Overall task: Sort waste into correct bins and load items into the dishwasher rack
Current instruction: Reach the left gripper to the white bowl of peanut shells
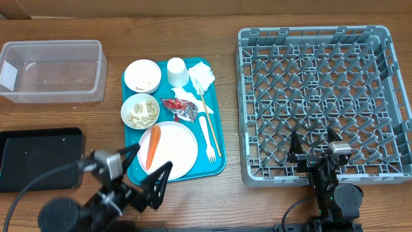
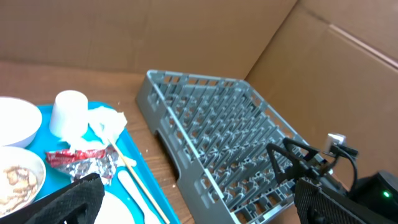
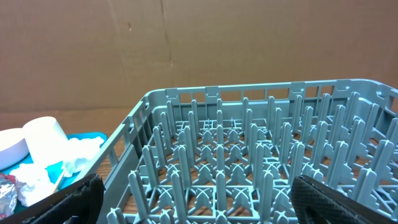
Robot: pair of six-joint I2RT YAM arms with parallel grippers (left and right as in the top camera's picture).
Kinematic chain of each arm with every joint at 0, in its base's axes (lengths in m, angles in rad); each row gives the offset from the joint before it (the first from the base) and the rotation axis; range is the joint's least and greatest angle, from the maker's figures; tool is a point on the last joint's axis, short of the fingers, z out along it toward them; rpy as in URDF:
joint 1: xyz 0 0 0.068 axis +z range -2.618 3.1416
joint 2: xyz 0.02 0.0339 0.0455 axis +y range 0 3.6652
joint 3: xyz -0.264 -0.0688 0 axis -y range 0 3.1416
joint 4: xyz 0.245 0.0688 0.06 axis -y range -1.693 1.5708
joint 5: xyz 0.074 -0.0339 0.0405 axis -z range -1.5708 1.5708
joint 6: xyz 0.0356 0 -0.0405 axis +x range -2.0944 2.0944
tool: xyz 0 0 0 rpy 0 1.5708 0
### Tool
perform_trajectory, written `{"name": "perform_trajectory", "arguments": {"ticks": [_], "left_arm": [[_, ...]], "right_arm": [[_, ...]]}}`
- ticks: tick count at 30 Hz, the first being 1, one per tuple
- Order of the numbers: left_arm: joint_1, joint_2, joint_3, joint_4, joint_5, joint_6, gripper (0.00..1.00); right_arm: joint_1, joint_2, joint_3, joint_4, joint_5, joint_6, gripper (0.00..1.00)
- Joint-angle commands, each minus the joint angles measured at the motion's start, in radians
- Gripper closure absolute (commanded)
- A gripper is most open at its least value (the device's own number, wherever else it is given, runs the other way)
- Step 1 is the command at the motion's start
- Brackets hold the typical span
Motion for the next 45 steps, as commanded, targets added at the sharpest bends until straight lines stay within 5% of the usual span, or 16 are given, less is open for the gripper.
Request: {"name": "perform_trajectory", "arguments": {"ticks": [1, 4, 7, 18, 26, 36, 45], "left_arm": [[0.000, 0.089, 0.037, 0.048, 0.073, 0.011, 0.00], [0.000, 0.130, 0.040, 0.161, 0.188, 0.042, 0.00], [0.000, 0.185, 0.079, 0.156, 0.152, 0.039, 0.00], [-0.025, 0.689, 0.568, -0.402, -0.189, 0.106, 0.00], [-0.040, 0.919, 0.618, -0.385, -0.126, 0.130, 0.00], [-0.203, 1.172, 0.618, -0.380, -0.691, 0.084, 0.00], [-0.208, 1.387, 0.618, -0.370, -0.700, 0.107, 0.00]], "right_arm": [[-0.005, -0.012, -0.010, 0.003, 0.006, 0.004, 0.00], [-0.005, -0.012, -0.010, 0.003, 0.006, 0.004, 0.00], [-0.005, -0.012, -0.010, 0.003, 0.006, 0.004, 0.00], [-0.005, -0.012, -0.010, 0.003, 0.006, 0.004, 0.00], [-0.005, -0.012, -0.010, 0.003, 0.006, 0.004, 0.00], [-0.005, -0.012, -0.010, 0.003, 0.006, 0.004, 0.00], [-0.005, -0.012, -0.010, 0.003, 0.006, 0.004, 0.00]]}}
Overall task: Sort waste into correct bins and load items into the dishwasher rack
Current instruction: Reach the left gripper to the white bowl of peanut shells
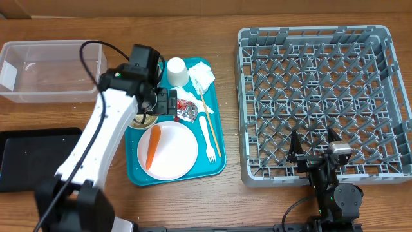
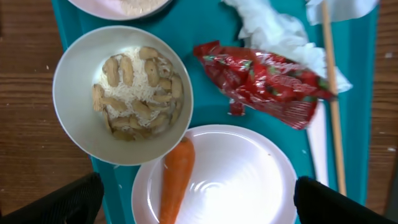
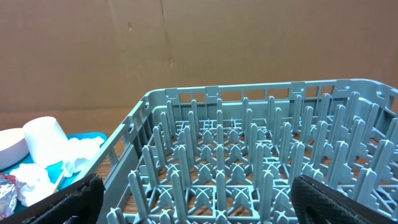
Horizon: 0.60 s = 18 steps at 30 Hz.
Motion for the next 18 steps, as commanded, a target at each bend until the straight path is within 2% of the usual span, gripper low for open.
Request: {"name": "perform_trajectory", "arguments": {"ticks": [1, 11, 18], "left_arm": [[0.000, 0.077, 0.021, 0.000, -0.045, 0.012, 0.00], [0.000, 0.245, 0.021, 0.034, -0.057, 0.048, 0.00], [0.001, 0.283, 0.021, 0.082, -0.115, 0.058, 0.00]], "right_arm": [[-0.005, -0.012, -0.010, 0.003, 0.006, 0.004, 0.00], [-0.005, -0.012, -0.010, 0.003, 0.006, 0.004, 0.00], [-0.005, -0.012, -0.010, 0.003, 0.006, 0.004, 0.00]]}}
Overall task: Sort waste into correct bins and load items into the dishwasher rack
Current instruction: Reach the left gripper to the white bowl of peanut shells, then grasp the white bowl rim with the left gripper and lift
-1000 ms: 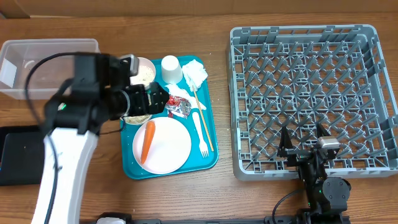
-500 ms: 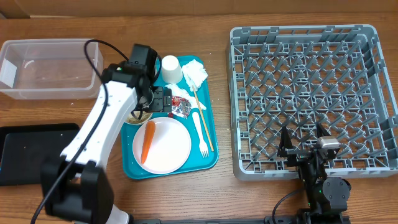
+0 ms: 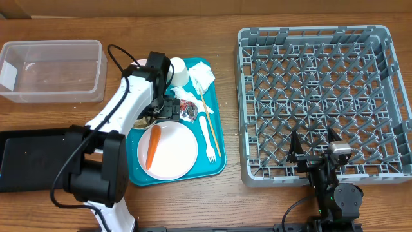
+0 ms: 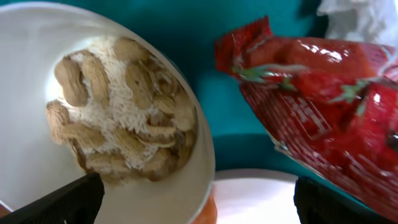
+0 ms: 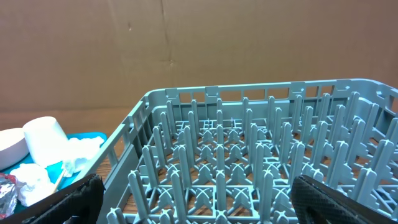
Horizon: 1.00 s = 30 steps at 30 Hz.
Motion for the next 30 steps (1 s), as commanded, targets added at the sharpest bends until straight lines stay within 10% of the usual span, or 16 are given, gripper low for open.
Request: {"name": "perform_trajectory", "arguments": {"ticks": [1, 30], "left_arm": [[0.002, 0.018, 0.021, 0.021, -0.057, 0.033, 0.00], [0.039, 0.040, -0.037, 0.070, -0.016, 0.048, 0.66]], "right_arm": [[-0.005, -0.012, -0.010, 0.003, 0.006, 0.004, 0.00], [-0.005, -0.012, -0.010, 0.003, 0.006, 0.004, 0.00]]}}
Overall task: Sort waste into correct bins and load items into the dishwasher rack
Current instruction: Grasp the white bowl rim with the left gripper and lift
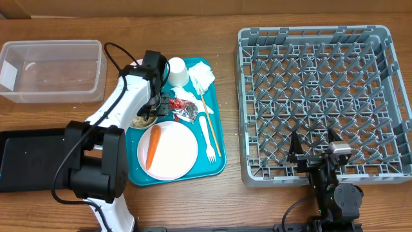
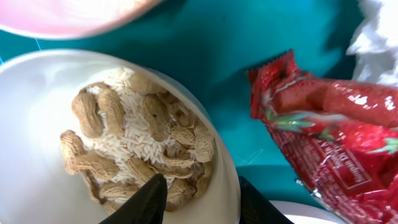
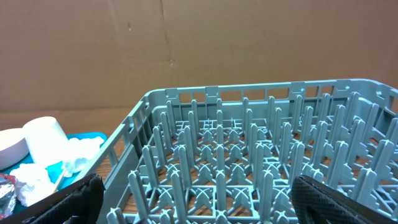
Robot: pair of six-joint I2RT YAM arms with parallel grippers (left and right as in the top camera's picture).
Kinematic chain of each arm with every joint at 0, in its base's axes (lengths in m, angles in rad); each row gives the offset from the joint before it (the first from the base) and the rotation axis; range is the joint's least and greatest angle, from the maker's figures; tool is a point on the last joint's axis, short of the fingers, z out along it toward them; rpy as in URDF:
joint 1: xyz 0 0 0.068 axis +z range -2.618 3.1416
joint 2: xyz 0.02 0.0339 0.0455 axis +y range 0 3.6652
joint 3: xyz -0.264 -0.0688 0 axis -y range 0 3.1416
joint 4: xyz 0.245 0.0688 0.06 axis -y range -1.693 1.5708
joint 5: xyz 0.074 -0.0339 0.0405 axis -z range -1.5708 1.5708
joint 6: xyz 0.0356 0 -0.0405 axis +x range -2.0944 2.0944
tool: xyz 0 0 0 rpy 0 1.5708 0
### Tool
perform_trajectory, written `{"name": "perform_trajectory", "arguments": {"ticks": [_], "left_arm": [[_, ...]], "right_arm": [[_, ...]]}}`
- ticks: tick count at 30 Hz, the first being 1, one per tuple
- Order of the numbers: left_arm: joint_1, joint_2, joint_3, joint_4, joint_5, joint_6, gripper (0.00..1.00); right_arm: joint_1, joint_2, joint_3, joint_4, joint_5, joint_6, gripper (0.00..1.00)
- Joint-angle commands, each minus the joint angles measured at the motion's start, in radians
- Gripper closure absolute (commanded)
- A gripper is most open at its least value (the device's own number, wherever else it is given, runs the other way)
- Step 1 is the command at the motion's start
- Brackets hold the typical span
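A white bowl of peanuts and rice (image 2: 93,137) sits on the teal tray (image 1: 215,138). My left gripper (image 2: 202,200) is shut on the bowl's right rim, one finger inside among the peanuts and one outside. Overhead, the left gripper (image 1: 158,108) and arm cover most of that bowl (image 1: 137,121). A red wrapper (image 2: 336,137) lies just right of the bowl. My right gripper (image 3: 199,205) stands open at the front edge of the grey dishwasher rack (image 1: 243,116), holding nothing.
The tray also holds a white plate (image 1: 177,151) with a carrot (image 1: 152,145), a paper cup (image 1: 176,71), crumpled napkins (image 1: 201,76), a fork (image 1: 207,138) and a chopstick (image 1: 211,125). A clear bin (image 1: 51,71) stands far left, a black bin (image 1: 32,158) near left.
My left gripper's fingers, wide apart over the peanut bowl and wrapper before, now stand close together astride the bowl's right rim. The right arm has not moved.
My left gripper was open near the table's front, off the tray. Then it hung open high over the peanut bowl, wrapper and plate. It was lower over the bowl's rim after that, and now it is shut on that rim. The right gripper stayed open at the rack.
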Motion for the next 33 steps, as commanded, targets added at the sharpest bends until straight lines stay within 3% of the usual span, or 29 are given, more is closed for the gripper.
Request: {"name": "perform_trajectory", "arguments": {"ticks": [1, 4, 13, 21, 33], "left_arm": [[0.005, 0.014, -0.028, 0.000, 0.002, 0.003, 0.66], [0.005, 0.014, -0.028, 0.003, 0.010, 0.003, 0.69], [0.005, 0.014, -0.024, 0.000, 0.041, 0.003, 0.95], [0.005, 0.012, 0.063, -0.091, 0.042, 0.003, 0.96], [0.006, -0.063, 0.370, -0.415, 0.066, -0.111, 0.96]], "right_arm": [[-0.005, -0.012, -0.010, 0.003, 0.006, 0.004, 0.00], [-0.005, -0.012, -0.010, 0.003, 0.006, 0.004, 0.00], [-0.005, -0.012, -0.010, 0.003, 0.006, 0.004, 0.00], [-0.005, -0.012, -0.010, 0.003, 0.006, 0.004, 0.00], [-0.005, -0.012, -0.010, 0.003, 0.006, 0.004, 0.00]]}}
